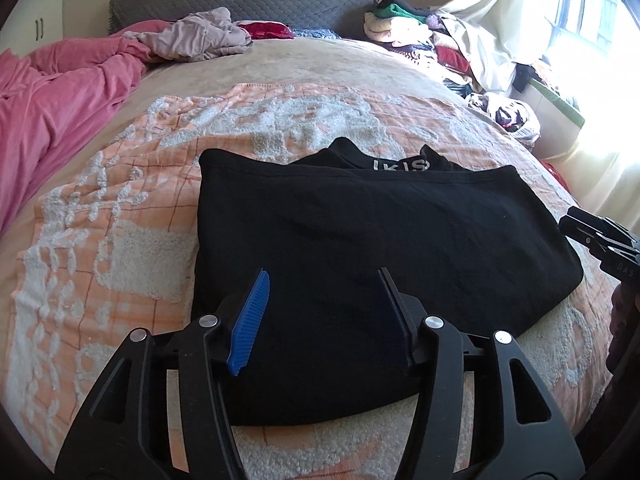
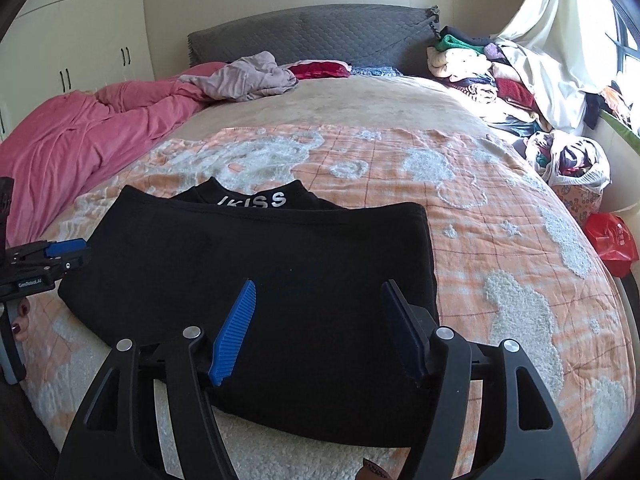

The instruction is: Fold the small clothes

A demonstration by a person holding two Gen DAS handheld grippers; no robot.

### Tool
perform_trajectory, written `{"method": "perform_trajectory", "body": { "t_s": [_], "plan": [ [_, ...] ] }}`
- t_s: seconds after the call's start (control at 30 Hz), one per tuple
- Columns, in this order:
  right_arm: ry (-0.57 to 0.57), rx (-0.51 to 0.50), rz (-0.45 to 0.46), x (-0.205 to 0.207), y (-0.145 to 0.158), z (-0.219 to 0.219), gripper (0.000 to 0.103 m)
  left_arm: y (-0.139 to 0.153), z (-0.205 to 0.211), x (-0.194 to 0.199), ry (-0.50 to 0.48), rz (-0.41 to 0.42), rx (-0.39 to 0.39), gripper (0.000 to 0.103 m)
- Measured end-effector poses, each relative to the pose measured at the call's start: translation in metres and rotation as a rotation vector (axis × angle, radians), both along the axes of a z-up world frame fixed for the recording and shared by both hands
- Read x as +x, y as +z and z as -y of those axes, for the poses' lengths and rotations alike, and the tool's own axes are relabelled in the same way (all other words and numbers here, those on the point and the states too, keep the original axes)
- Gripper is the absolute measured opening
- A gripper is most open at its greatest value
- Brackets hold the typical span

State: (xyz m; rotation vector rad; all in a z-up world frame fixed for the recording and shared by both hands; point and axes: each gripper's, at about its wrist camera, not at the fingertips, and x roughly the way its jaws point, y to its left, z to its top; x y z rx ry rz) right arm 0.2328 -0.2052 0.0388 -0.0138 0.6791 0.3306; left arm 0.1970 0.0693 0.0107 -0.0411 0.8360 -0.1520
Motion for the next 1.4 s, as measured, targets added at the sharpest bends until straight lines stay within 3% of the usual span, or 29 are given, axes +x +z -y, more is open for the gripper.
{"method": "perform_trajectory", "body": {
  "t_s": [0.17,0.27,0.37,0.67,0.93,1.13,1.3,1.4],
  "plan": [
    [0.010,-0.007,-0.045,-0.004,-0.011,-0.003,0.064,-0.007,0.005,-0.006,-0.010,-0.020,0.015,0.052],
    [0.005,-0.013,-0.098,-0.003,-0.022,-0.002,0.071,-0.014,0.008,-0.009,-0.017,-0.042,0.029,0.053],
    [-0.005,-0.039,-0.144,-0.004,-0.036,-0.003,0.072,-0.018,0.011,-0.014,-0.017,-0.041,0.048,0.054],
    [-0.038,-0.053,-0.177,-0.020,-0.054,-0.003,0.075,-0.031,0.016,-0.028,-0.021,-0.066,0.075,0.056],
    [-0.064,-0.010,-0.176,-0.033,-0.059,0.005,0.076,-0.036,0.009,-0.042,-0.013,-0.067,0.031,0.056],
    [-0.076,0.008,-0.141,-0.044,-0.054,0.003,0.078,-0.023,-0.005,-0.062,0.012,-0.025,-0.040,0.057],
    [-0.026,0.036,-0.103,-0.053,-0.048,-0.007,0.085,-0.008,-0.022,-0.068,0.062,0.020,-0.052,0.074],
    [0.013,-0.029,-0.071,-0.057,-0.046,-0.024,0.085,-0.002,-0.030,-0.068,0.085,0.036,-0.059,0.080]
  ]
}}
